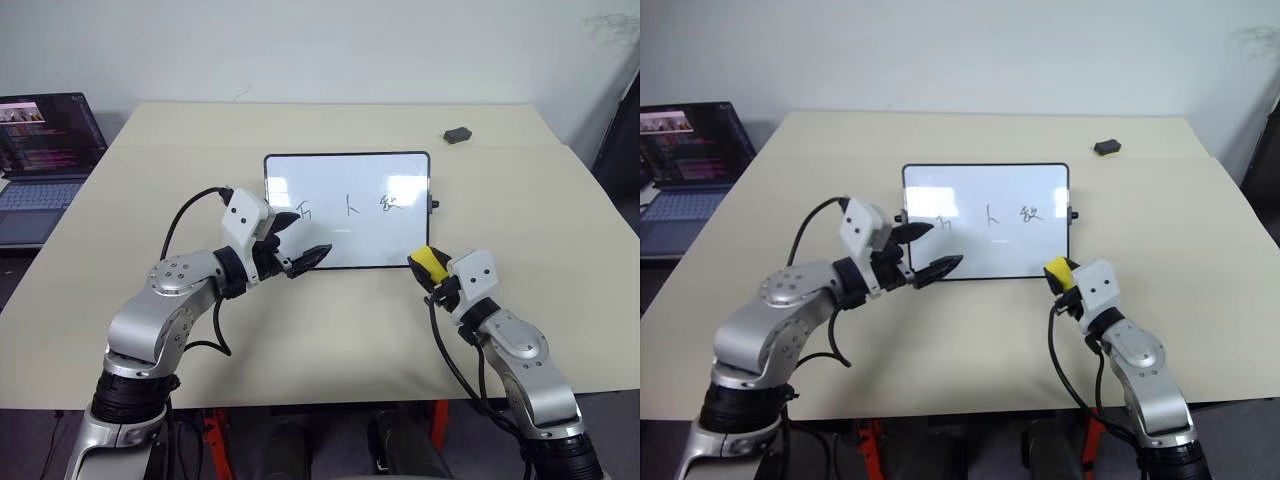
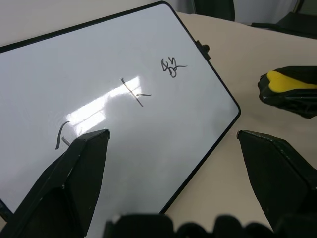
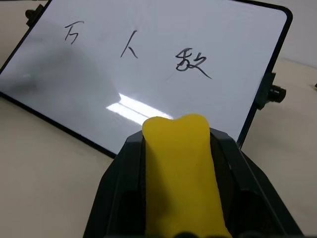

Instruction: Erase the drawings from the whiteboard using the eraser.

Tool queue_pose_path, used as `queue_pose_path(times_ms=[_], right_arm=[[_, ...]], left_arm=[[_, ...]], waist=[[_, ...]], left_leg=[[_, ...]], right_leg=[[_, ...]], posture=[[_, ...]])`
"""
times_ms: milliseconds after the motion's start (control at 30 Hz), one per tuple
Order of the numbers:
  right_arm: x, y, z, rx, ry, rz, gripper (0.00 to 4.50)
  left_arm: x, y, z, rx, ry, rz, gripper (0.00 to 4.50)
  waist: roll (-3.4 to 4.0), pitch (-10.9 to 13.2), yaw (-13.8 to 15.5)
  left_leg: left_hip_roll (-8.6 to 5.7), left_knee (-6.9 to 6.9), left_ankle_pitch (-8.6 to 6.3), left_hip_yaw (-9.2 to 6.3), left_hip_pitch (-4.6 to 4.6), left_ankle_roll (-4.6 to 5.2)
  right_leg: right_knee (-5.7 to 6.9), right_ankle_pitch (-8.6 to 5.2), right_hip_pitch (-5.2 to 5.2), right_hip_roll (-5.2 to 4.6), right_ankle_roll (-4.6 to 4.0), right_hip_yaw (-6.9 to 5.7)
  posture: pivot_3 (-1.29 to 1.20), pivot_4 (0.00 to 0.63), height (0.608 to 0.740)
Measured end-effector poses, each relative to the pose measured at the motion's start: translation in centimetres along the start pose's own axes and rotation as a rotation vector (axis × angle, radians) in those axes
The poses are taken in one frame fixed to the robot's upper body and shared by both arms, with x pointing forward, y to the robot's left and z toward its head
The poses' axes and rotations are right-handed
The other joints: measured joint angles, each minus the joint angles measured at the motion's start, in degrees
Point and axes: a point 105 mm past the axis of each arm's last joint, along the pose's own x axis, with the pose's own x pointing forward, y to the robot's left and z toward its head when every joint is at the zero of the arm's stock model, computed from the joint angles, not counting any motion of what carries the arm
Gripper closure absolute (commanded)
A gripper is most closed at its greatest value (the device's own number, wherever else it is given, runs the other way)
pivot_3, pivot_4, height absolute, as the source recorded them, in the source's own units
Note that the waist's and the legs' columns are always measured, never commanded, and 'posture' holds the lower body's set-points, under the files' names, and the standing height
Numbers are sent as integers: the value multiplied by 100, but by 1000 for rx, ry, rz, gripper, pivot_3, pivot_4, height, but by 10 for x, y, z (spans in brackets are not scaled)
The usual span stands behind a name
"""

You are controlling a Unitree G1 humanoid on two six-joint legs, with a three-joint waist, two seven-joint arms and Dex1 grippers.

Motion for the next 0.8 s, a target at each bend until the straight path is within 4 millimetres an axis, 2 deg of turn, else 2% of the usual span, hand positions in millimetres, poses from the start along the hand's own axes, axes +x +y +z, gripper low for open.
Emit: queue_pose_path(times_ms=[267, 400, 600, 800], right_arm=[[5, 1, 7, -5, -29, 18, 3182], [13, -1, 18, -33, -71, 38, 3183], [25, -7, 24, -61, -95, 60, 3183], [40, -15, 42, -104, -157, 57, 3183]], left_arm=[[1, 1, 2, 6, -3, -7, 0], [4, 4, 10, 27, -19, -12, 0], [9, 3, 7, 22, -20, -15, 0], [10, 0, 8, 23, -21, -37, 0]], waist=[[0, 0, 4], [0, 0, 5], [0, 0, 7], [0, 0, 2]], left_leg=[[-4, 14, 0, -2, 0, 0], [-4, 14, 0, -2, 0, 0], [-3, 14, -1, -3, -2, 0], [-1, 14, -1, -3, 0, 0]], right_leg=[[2, 1, 6, 3, 2, -2], [0, 1, 8, 19, 3, -1], [-2, 1, 8, 19, 2, -1], [1, 2, 7, 19, 2, -1]], posture=[[0, 150, 740], [0, 150, 740], [0, 150, 740], [0, 150, 740]])
